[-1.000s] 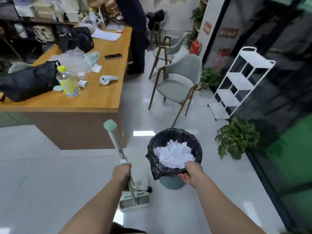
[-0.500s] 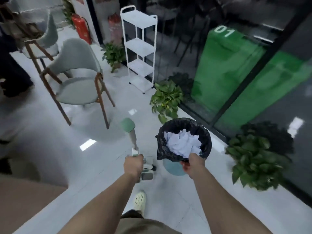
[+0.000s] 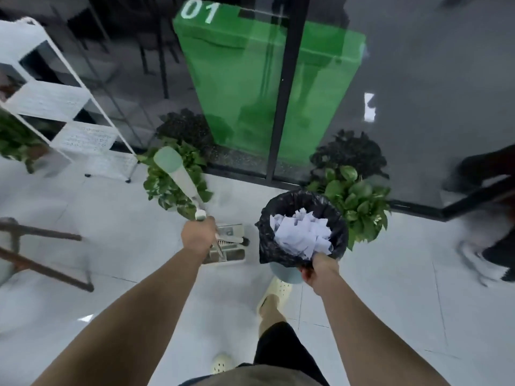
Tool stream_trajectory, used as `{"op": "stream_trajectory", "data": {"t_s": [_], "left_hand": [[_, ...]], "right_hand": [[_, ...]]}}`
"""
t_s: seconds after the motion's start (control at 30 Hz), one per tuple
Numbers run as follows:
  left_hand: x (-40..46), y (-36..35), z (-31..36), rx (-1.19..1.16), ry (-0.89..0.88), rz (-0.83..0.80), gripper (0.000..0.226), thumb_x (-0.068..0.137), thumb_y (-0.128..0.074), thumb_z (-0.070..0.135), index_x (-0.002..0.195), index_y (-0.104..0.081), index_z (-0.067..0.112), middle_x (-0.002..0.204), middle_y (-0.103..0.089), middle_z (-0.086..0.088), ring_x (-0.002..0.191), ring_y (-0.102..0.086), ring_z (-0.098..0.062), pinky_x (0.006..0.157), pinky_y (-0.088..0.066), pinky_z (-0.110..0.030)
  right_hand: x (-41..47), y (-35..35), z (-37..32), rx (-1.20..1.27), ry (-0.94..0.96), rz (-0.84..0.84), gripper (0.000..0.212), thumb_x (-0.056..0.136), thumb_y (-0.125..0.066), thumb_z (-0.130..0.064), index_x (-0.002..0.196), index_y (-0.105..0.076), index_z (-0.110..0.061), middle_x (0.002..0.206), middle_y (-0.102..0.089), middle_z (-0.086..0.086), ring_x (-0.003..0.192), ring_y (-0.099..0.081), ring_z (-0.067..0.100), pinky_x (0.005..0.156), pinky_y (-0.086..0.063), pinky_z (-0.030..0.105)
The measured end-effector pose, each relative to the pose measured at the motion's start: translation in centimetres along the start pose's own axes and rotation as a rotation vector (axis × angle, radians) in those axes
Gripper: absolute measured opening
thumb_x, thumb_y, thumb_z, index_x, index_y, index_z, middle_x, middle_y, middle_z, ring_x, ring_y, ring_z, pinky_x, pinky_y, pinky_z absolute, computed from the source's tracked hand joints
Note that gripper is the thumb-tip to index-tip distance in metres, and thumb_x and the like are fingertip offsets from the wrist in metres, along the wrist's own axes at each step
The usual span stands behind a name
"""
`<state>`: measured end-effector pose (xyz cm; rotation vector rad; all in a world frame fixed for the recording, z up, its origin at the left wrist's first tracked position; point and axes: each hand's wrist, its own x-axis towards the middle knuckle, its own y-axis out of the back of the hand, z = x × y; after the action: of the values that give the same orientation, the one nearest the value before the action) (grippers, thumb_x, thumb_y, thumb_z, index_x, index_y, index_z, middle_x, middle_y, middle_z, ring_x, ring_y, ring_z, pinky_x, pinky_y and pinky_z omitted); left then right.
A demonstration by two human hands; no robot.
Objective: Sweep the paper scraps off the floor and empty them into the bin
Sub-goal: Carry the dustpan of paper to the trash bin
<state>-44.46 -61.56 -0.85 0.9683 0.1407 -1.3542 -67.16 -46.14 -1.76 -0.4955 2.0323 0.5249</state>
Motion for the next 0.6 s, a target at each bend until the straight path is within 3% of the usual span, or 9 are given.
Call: {"op": "stream_trajectory", "data": {"t_s": [0.17,0.3,0.43,0.6], "left_hand": [[6.4,-6.1,9.3,0.066,-0.022,-0.004,0.035,0.095,-0.061,0.035,0.088,-0.066,0.001,0.072,-0.063,-0.013,0.063,-0.059,-0.03,0.06,-0.048,-0.033],[10.3,-10.7,15.9,0.166,-0.054,0.011,0.041,0.096,-0.062,0.042,0.092,-0.064,0.002,0.073,-0.063,-0.01,0.068,-0.063,-0.03,0.063,-0.052,-0.034],[14.5,-14.5,19.9,0.283,-0.095,0.024,0.038,0.097,-0.059,0.039,0.089,-0.065,0.003,0.072,-0.063,-0.01,0.061,-0.06,-0.028,0.051,-0.043,-0.029],[18.0,-17.4,22.3,0.525,-0.242,0.127,0.038,0.098,-0.059,0.04,0.103,-0.067,0.003,0.087,-0.062,-0.011,0.08,-0.059,-0.033,0.069,-0.044,-0.037]], "right_hand": [[7.5,-2.3,-6.9,0.0,-0.042,0.025,0.016,0.093,-0.047,-0.012,0.102,-0.058,-0.005,0.088,-0.069,0.02,0.063,-0.064,0.029,0.048,-0.051,0.027],[11.7,-3.8,-12.2,0.006,-0.062,0.03,0.013,0.096,-0.053,-0.02,0.106,-0.056,-0.012,0.096,-0.066,0.017,0.066,-0.064,0.028,0.061,-0.058,0.035],[16.3,-5.1,-16.1,-0.042,-0.073,0.025,0.017,0.095,-0.053,-0.018,0.111,-0.057,-0.013,0.098,-0.067,0.015,0.065,-0.066,0.028,0.05,-0.053,0.028],[21.7,-7.0,-17.8,-0.014,-0.141,0.033,0.024,0.093,-0.052,-0.01,0.116,-0.057,-0.013,0.096,-0.067,0.015,0.066,-0.066,0.028,0.048,-0.053,0.027]]}}
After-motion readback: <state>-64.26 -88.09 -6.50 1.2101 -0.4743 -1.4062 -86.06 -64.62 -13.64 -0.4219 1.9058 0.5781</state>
